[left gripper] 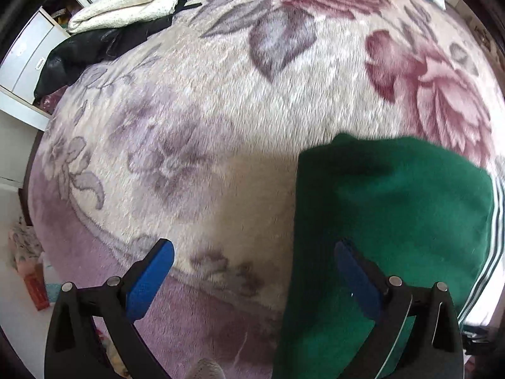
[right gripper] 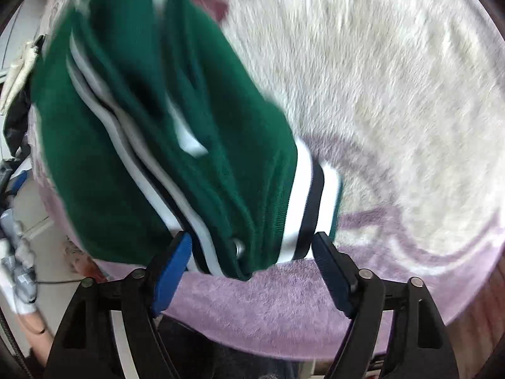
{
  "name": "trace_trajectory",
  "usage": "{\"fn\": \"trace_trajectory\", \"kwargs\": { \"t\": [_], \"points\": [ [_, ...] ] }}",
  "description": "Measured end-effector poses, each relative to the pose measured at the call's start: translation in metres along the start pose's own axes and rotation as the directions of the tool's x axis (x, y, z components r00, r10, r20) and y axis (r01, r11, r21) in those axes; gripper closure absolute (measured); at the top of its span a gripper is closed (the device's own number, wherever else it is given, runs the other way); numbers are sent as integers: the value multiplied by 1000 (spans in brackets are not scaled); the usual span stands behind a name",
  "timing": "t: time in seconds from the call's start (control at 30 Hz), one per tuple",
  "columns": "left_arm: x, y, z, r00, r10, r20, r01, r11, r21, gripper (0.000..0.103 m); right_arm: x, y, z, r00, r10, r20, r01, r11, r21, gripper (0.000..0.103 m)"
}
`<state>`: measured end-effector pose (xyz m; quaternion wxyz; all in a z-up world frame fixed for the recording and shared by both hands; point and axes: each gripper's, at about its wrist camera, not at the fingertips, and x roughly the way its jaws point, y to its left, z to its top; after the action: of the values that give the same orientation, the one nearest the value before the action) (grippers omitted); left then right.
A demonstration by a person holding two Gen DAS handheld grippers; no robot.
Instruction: Fold large clothes
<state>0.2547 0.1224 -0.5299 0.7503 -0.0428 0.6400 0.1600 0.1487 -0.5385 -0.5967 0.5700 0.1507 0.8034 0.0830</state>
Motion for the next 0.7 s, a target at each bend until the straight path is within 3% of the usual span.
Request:
{"fn": "trace_trajectory", "kwargs": {
  "t": [0.07,0.17,0.2,0.23,0.27,0.3,0.33,0.37,0.4,0.43,0.47,0.53,0.57,0.6,0.7],
  "points": [
    [4,-1,-10,999,25,-20,-25,1000,-2,0,19,7,9,999,9,47,-7,999,-50,0],
    [6,1,-23,998,38,-47,-39,999,-18,0,29,1,18,983,164,84,-161,986,-46,0],
    [6,3,-27,998,35,-52,-36,999,-27,0,30,-2,17,971,216,101,-212,976,-50,6],
    [6,5,-30,998,30,-55,-32,999,-36,0,29,-4,15,952,294,90,-288,955,-71,36],
    [6,7,-33,998,29,-57,-31,999,-42,0,30,-8,14,900,433,60,-429,901,-58,40],
    [7,9,-36,998,34,-61,-36,998,-44,0,31,-17,13,832,553,49,-553,833,-9,41],
    [9,11,-38,997,37,-65,-40,998,-46,0,31,-27,10,729,682,61,-684,729,15,43],
    [10,12,-40,997,34,-71,-38,998,-51,0,36,-37,9,594,801,75,-804,592,46,43],
    [10,14,-42,997,29,-78,-34,998,-59,0,44,-47,7,439,893,93,-898,433,84,44],
    [10,16,-43,996,24,-81,-30,997,-68,0,58,-57,5,301,947,114,-950,287,125,44],
    [8,18,-43,997,23,-79,-28,997,-71,0,73,-67,5,292,947,134,-948,268,171,42],
    [4,20,-44,997,33,-71,-38,997,-68,0,86,-85,7,454,877,159,-879,412,238,38],
    [1,20,-44,997,42,-64,-46,997,-63,0,82,-85,7,457,877,149,-878,417,236,36],
    [-2,20,-44,997,47,-57,-50,997,-60,0,71,-83,5,491,860,141,-861,453,233,26],
    [-7,19,-44,998,46,-42,-48,997,-52,0,14,-83,-5,754,632,178,-656,730,191,23]
  ]
}}
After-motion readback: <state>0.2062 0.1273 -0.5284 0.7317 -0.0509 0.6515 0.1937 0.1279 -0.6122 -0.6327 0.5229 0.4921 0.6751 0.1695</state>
